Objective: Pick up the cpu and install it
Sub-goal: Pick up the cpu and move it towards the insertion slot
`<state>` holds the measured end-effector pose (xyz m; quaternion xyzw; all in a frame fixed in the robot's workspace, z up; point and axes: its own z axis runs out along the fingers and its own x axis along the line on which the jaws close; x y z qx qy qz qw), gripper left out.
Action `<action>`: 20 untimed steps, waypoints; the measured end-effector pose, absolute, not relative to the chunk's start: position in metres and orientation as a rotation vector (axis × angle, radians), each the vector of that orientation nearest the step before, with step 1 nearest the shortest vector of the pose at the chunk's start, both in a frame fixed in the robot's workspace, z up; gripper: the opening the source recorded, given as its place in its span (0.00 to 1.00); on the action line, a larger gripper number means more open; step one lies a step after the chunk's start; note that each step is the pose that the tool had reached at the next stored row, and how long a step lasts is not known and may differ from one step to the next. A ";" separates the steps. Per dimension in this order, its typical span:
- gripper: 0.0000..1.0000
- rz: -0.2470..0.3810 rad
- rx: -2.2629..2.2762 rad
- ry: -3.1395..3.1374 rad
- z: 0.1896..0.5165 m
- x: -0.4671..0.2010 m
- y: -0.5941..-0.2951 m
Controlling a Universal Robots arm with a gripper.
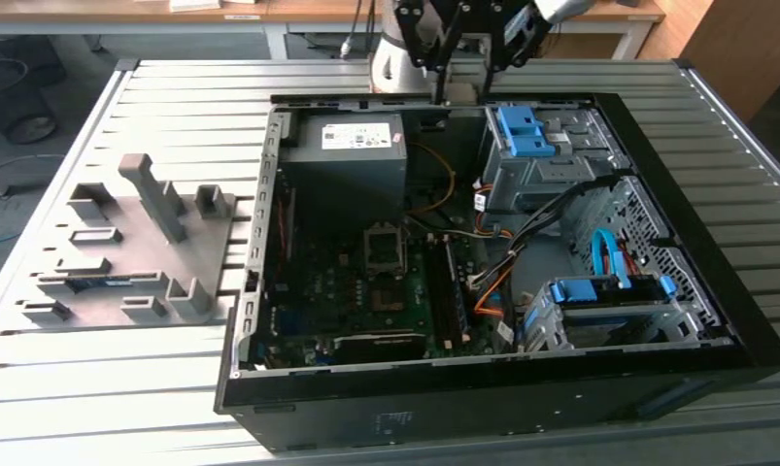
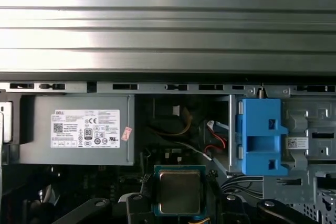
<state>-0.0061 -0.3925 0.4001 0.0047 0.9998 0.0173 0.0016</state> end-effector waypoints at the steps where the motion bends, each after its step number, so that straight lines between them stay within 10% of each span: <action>1: 0.47 0.054 0.015 3.138 0.400 -0.002 -0.392; 20: 0.47 0.055 0.015 3.139 0.395 0.049 -0.391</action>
